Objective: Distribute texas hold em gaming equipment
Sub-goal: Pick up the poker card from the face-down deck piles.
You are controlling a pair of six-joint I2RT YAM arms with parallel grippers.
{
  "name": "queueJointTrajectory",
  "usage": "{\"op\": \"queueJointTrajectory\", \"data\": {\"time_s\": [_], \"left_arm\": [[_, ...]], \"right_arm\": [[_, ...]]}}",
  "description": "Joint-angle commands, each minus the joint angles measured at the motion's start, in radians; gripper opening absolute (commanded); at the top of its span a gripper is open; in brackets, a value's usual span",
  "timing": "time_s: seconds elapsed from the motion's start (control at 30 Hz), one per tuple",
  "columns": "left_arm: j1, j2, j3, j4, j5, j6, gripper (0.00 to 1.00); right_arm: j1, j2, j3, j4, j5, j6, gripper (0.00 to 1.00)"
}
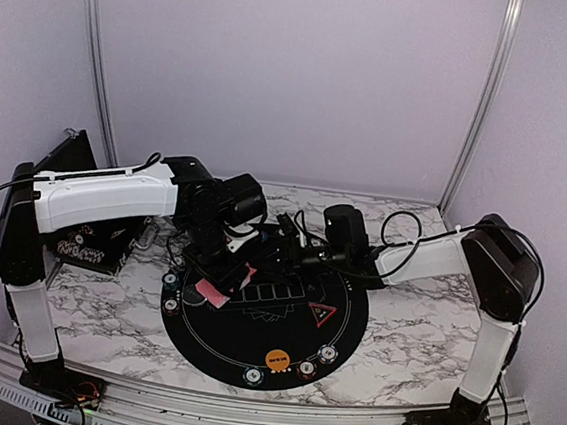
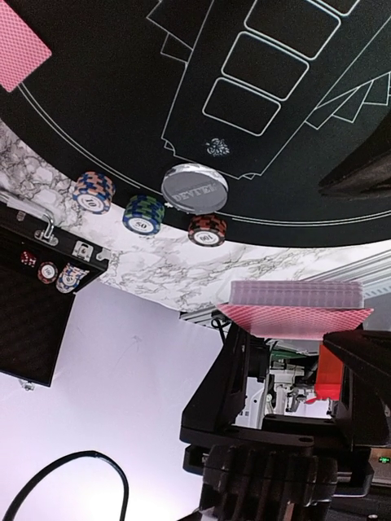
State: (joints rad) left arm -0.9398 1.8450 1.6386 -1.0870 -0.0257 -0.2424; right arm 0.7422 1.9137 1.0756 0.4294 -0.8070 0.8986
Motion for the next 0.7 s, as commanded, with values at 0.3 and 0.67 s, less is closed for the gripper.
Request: {"op": "queueJointTrajectory", "data": {"time_s": [0.3, 0.67], "left_arm": [[0.003, -0.019, 0.009, -0.022, 0.015, 0.012, 0.52], [0.004, -0.016, 0.007, -0.022, 0.015, 0.015, 0.52]], "right_arm": [[0.016, -0.036, -0.007, 0.064, -0.027, 0.067, 0.38], [0.029, -0.015, -0.002, 0.103, -0.035, 0.100, 0.27]]}}
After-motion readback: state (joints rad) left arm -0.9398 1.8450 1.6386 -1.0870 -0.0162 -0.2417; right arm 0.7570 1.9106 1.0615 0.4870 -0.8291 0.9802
